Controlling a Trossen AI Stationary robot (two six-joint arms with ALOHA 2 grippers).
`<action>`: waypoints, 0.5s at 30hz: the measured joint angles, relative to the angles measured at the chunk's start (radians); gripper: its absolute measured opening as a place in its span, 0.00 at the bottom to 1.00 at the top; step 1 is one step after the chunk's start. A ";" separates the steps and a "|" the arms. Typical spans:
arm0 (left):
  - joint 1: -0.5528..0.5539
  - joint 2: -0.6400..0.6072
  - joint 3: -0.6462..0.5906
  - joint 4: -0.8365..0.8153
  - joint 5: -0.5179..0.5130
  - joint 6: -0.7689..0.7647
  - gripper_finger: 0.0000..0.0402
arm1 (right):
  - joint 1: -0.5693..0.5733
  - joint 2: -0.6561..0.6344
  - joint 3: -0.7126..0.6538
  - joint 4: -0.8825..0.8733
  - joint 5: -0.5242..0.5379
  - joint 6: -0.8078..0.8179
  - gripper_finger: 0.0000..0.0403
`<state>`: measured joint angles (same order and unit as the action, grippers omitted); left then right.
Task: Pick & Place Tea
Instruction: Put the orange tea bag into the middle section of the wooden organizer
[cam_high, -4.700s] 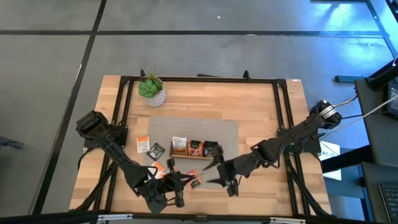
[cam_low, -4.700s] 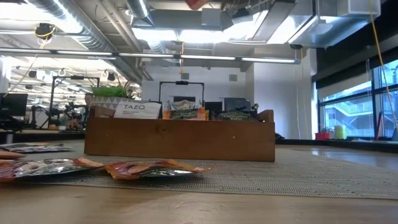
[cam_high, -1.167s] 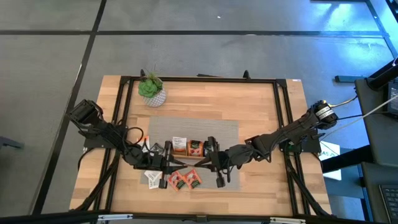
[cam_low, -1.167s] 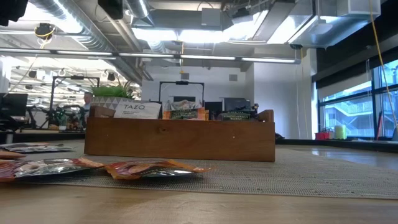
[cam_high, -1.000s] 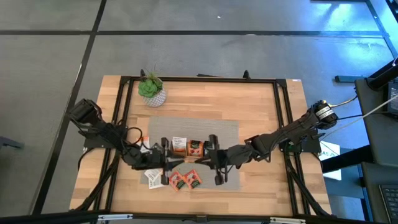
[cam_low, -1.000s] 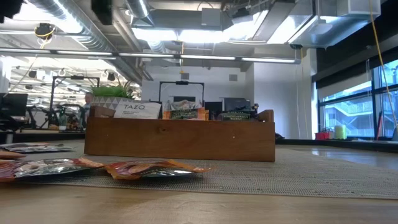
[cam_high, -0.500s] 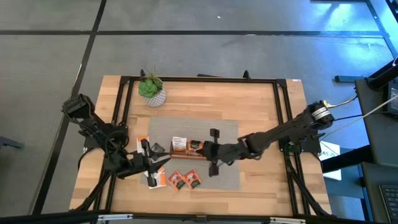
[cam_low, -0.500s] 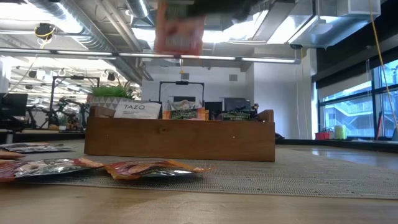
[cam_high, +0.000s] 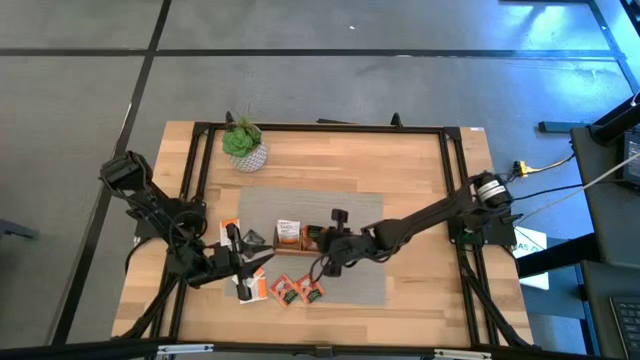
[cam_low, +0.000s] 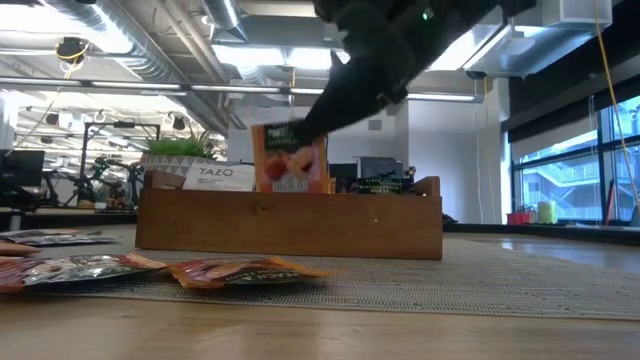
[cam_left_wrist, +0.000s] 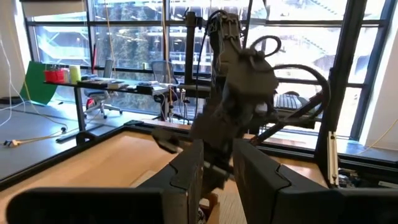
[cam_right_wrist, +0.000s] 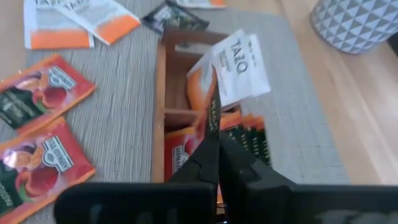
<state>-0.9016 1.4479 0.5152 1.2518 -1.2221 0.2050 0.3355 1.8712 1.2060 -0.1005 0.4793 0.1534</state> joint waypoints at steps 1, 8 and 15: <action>0.000 0.000 0.000 0.000 0.000 0.000 0.21 | 0.000 0.009 0.000 0.002 0.000 0.000 0.01; 0.000 0.000 0.000 -0.001 0.001 0.000 0.21 | 0.001 0.062 0.000 0.005 0.029 0.028 0.01; 0.000 0.000 0.000 -0.006 0.001 0.000 0.21 | 0.012 0.072 0.000 0.001 0.086 0.026 0.01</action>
<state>-0.9016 1.4483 0.5152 1.2463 -1.2207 0.2047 0.3471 1.9427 1.2060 -0.0992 0.5654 0.1790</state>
